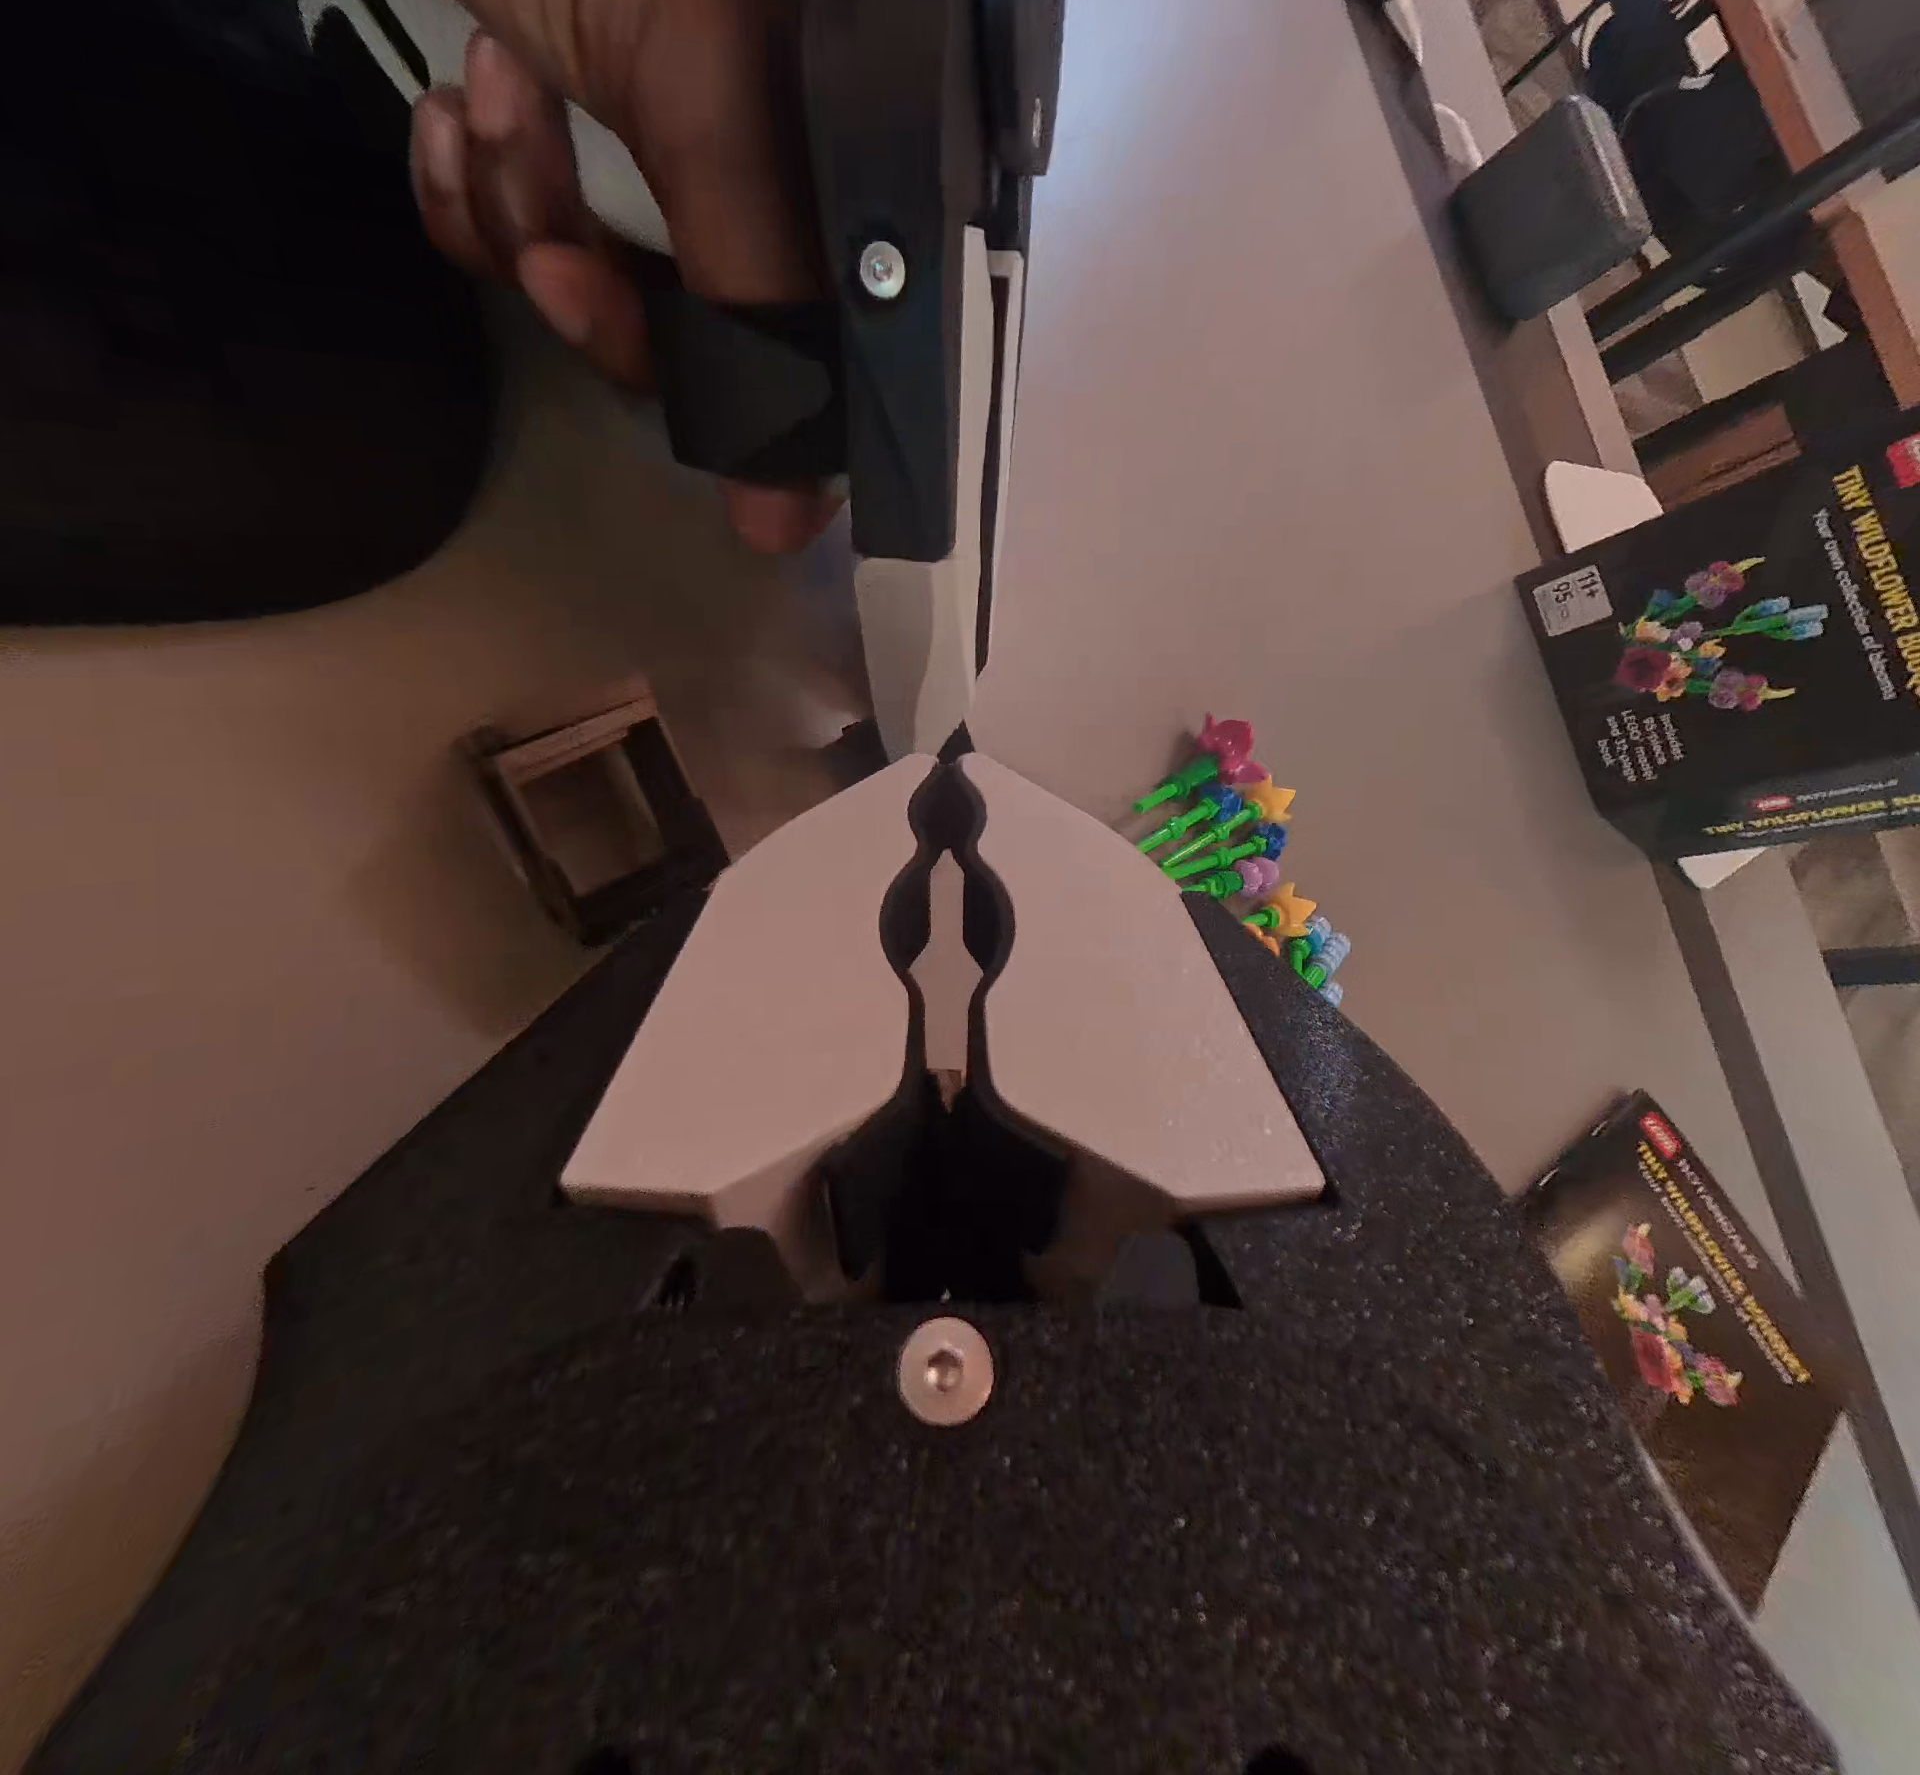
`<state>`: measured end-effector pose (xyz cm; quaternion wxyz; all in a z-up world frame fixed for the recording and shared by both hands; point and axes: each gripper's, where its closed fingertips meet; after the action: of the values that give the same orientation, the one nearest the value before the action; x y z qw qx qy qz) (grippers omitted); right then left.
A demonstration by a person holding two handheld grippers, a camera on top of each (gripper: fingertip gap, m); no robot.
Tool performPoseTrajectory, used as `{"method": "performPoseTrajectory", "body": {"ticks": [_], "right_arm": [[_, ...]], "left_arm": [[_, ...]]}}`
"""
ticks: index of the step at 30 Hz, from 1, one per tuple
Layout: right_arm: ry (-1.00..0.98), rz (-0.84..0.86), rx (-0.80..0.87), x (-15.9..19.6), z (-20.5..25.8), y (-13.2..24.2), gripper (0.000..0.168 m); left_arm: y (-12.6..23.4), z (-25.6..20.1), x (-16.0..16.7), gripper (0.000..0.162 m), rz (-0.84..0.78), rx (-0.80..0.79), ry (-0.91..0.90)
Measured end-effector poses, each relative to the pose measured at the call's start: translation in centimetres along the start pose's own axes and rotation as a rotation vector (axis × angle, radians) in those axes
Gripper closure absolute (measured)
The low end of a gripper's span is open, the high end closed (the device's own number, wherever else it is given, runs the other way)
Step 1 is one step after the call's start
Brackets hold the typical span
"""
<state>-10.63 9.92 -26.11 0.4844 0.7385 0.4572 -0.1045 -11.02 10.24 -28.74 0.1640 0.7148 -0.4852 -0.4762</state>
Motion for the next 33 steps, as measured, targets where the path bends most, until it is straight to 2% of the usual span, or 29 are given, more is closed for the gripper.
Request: {"method": "performPoseTrajectory", "body": {"ticks": [3, 7, 15, 19, 23, 26, 29, 33], "right_arm": [[0.052, 0.120, -0.049, 1.3, 0.5, -1.5, 0.168], [-0.029, 0.143, -0.165, 1.1, 0.9, -1.9, 0.168], [-0.123, 0.396, -0.437, 1.8, 1.3, -2.4, 0.166], [-0.174, 0.305, -0.492, 0.6, 2.0, -2.8, 0.168], [-0.173, 0.321, -0.480, 0.6, 2.0, -2.8, 0.168], [-0.215, 0.287, -0.485, 0.5, 2.0, -2.8, 0.168], [-0.317, 0.256, -0.514, 0.4, 2.0, -2.8, 0.168], [-0.362, 0.295, -0.526, 0.4, 2.0, -2.8, 0.168]], "left_arm": [[0.0, -0.1, 0.1, 0.152, 0.009, 0.005, -0.013], [0.2, 0.1, 0.3, 0.151, 0.022, -0.018, -0.069], [0.3, 0.3, 0.5, 0.147, -0.002, -0.144, -0.399], [0.9, 0.2, 1.3, 0.146, -0.005, -0.131, -0.480], [1.2, 0.0, 1.3, 0.144, -0.027, -0.095, -0.491], [2.3, -1.1, 1.2, 0.124, -0.101, -0.034, -0.538], [1.7, 0.6, 2.2, 0.112, -0.013, -0.164, -0.589], [1.0, 0.5, 1.7, 0.128, -0.011, -0.187, -0.570]]}}
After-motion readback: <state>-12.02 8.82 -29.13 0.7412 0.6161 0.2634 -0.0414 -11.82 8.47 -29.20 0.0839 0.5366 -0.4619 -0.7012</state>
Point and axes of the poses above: each gripper's, where its closed fingertips meet, y back along the fingers, x out of its underside, z = x × y across the jaws, and after that the axes turned 5 degrees about z, right-handed
